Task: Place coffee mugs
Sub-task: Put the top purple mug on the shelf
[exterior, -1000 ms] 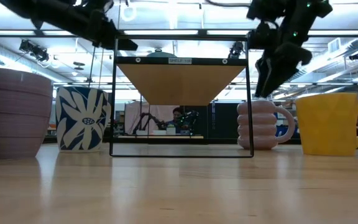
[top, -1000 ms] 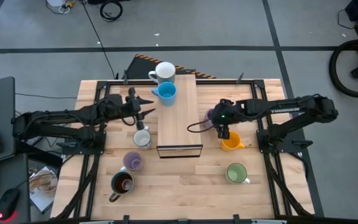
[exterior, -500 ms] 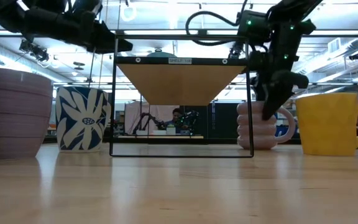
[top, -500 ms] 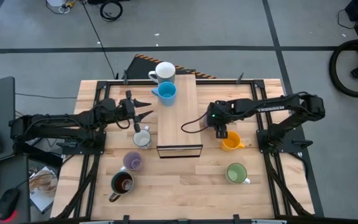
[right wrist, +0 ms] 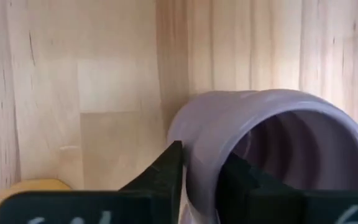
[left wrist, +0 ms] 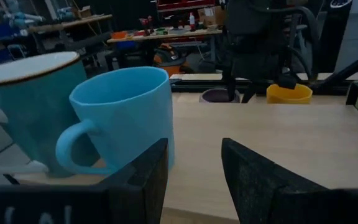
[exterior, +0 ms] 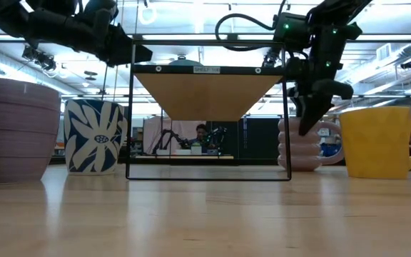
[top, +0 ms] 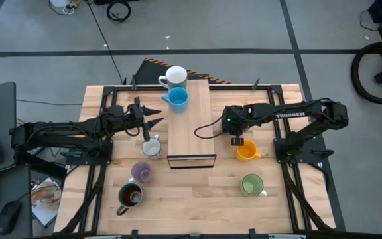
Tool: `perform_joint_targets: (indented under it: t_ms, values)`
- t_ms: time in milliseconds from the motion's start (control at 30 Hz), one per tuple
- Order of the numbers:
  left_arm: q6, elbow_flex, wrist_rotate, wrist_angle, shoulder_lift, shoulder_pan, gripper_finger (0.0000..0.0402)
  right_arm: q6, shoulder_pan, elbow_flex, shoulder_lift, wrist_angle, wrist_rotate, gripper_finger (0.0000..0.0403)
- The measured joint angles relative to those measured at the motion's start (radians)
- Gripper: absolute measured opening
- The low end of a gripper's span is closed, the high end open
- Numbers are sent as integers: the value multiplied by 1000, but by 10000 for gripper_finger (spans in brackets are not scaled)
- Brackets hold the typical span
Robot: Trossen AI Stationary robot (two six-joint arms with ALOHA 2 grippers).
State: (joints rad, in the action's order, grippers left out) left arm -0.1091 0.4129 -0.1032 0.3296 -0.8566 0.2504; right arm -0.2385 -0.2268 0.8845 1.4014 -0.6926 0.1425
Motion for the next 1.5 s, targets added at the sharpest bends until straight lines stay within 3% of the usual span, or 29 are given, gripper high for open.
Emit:
perform_joint_targets:
  t_ms: [200,633,1033,1300,1500]
  values:
    - [16,0,0,-16,0,0,155,-8,-24,-1,0,-8,-14,45]
    - [15,0,0,-20,0,0,155,-108,-53,94,-1,-94,5,46]
    - [20,0,0,-20,0,0,155,-221,-53,360,1,-308,51,45]
    - [37,0,0,-27,0,0,155,-311,-53,516,3,-358,96,47]
    - [38,0,0,-26,0,0,155,-373,-53,616,31,-319,61,48]
